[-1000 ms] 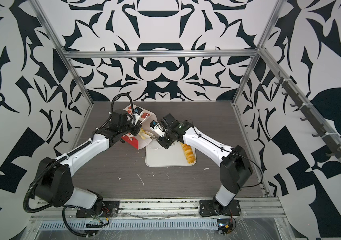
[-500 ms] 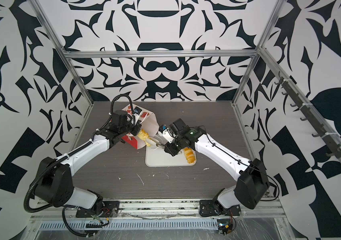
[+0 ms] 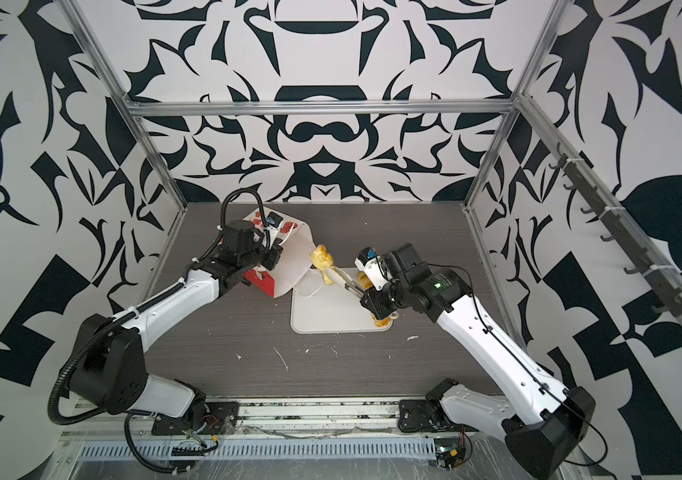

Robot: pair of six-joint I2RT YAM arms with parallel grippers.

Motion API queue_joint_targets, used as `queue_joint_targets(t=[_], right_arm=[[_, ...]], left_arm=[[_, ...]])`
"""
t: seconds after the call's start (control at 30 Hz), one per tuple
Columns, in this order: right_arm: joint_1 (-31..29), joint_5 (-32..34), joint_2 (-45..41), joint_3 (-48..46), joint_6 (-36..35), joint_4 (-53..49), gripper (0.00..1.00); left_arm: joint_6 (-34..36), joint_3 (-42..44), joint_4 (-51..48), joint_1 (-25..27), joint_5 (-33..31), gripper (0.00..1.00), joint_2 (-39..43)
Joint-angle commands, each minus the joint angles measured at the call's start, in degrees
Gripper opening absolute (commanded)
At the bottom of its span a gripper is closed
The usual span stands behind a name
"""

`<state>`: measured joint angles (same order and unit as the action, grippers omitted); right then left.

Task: Take the fake bread out of the paper bag
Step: 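Pull the clamped bread out of the bag over the tray, then lower the bread onto the tray beside the first roll and release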

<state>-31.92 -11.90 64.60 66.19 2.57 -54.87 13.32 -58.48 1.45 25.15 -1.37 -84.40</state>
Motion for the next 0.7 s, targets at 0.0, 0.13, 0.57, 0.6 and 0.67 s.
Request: queue_joint_targets(t=[0.0, 0.13, 0.57, 0.6, 0.67], right_arm=[[0.3, 7.2, 3.1, 0.9, 0.7, -5.0, 0.17], [0.3, 8.8, 4.9, -0.3, 2.1, -5.5, 0.17], [0.1, 11.0, 12.1, -0.9, 5.2, -5.6, 0.17], [-0.2, 10.2, 12.5, -1.3, 5.6, -4.5, 0.17], [-0.8, 9.8, 13.3, -2.0, 6.6, -3.0, 0.17]], left_arm=[[-0.5, 1.0, 1.0, 0.0, -0.2, 0.00, 0.3], [-0.6, 0.9, 0.8, 0.0, 0.1, 0.00, 0.5], [-0.4, 1.4, 1.2, 0.0, 0.7, 0.00, 1.2], [-0.4, 1.4, 1.3, 0.0, 0.7, 0.00, 1.2], [-0.4, 1.5, 1.5, 0.0, 0.7, 0.00, 1.2]])
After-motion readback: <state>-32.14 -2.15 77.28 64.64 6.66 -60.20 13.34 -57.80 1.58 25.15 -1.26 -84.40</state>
